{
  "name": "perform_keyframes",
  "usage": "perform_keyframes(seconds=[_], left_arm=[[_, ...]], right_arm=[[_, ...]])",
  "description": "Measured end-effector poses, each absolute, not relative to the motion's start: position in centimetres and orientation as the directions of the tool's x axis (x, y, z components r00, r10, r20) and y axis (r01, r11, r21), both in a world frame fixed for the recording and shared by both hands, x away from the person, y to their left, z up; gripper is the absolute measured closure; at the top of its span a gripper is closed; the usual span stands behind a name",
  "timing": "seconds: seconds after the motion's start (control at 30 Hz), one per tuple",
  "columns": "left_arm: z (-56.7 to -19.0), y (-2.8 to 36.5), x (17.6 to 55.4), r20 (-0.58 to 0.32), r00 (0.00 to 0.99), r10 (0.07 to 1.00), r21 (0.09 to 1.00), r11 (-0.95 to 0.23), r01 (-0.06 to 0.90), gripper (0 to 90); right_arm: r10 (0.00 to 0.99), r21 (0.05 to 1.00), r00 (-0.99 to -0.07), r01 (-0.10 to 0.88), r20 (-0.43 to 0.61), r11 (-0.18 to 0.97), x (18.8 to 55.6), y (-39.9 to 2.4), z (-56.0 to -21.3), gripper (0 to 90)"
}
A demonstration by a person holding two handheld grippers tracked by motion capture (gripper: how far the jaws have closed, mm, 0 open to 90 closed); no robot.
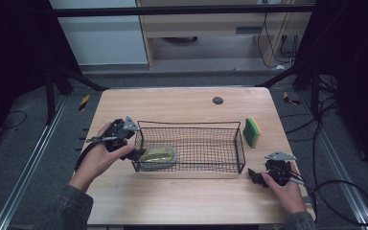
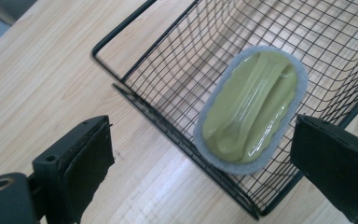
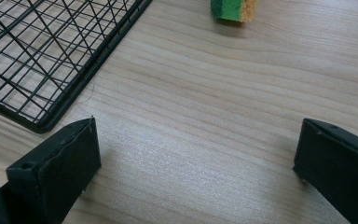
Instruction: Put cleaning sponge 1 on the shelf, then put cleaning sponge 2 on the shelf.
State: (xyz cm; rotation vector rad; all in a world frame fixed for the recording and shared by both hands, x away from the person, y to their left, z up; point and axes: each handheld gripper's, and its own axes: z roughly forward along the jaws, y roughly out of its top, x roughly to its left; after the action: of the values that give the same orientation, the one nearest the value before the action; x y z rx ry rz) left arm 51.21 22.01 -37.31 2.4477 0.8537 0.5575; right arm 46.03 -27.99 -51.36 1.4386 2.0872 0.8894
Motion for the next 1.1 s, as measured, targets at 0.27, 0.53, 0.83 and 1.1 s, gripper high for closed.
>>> perform_keyframes(seconds=[0.27,0.53,0.83,1.1], left_arm=[[-38.6,27.4,49.4,0.189,0.583,0.790,0.644,-0.548,0.534,5.2],[-45.6,31.5,50.0,0.111,0.487,0.866,0.586,-0.453,0.671,6.9],[-48.6,31.5,49.7,0.051,0.488,0.871,0.589,-0.421,0.690,5.5],[-49.8,31.7,49.7,0.020,0.464,0.885,0.616,-0.377,0.692,1.0]], right_arm=[[0.933,0.697,-0.358,0.660,-0.035,0.279,45.8,-28.1,-50.6,8.6],[0.935,0.659,-0.342,0.684,-0.088,0.312,45.7,-28.3,-47.7,20.4],[0.937,0.565,-0.335,0.757,-0.096,0.328,47.6,-28.3,-43.5,30.6],[0.952,0.539,-0.306,0.799,-0.017,0.267,50.5,-28.0,-39.5,36.5]])
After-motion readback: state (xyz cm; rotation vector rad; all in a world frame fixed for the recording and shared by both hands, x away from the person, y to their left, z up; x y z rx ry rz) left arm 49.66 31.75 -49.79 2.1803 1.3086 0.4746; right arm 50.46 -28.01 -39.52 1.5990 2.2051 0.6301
